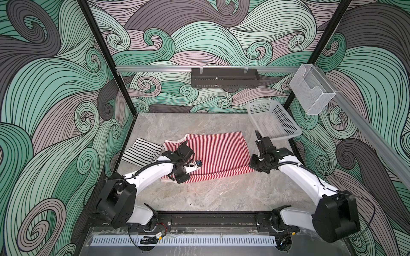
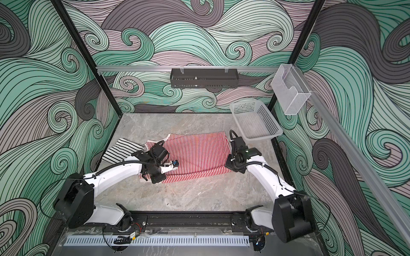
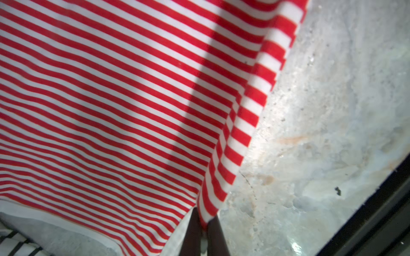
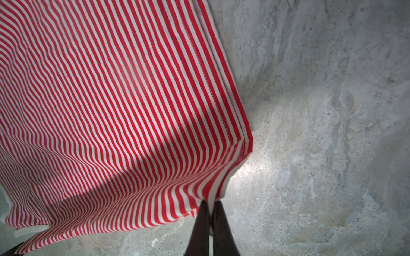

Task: Fold and stack tank tops
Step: Fold the tank top at the center of the table.

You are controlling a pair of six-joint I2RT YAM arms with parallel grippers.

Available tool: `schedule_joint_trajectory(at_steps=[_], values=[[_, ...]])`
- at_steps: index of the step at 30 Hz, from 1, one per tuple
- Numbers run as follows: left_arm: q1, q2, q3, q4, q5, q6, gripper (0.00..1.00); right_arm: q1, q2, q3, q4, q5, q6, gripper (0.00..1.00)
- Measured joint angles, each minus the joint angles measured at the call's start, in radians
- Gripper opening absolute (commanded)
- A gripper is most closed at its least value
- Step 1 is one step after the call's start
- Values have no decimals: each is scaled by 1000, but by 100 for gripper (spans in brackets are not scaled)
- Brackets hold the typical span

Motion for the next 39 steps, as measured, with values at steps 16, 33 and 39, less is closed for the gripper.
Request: schedule_joint_trajectory(at_steps=[16,33,39], values=[[122,222,156,160,-32,38,0,-71,300,156,121,-32,-70,0],[144,351,238,227,-93,13,6,-114,438,221,174,-38,-82,0],[147,385,257,235,-149,-3,29,-122,460,268,194,-48,-96,25]])
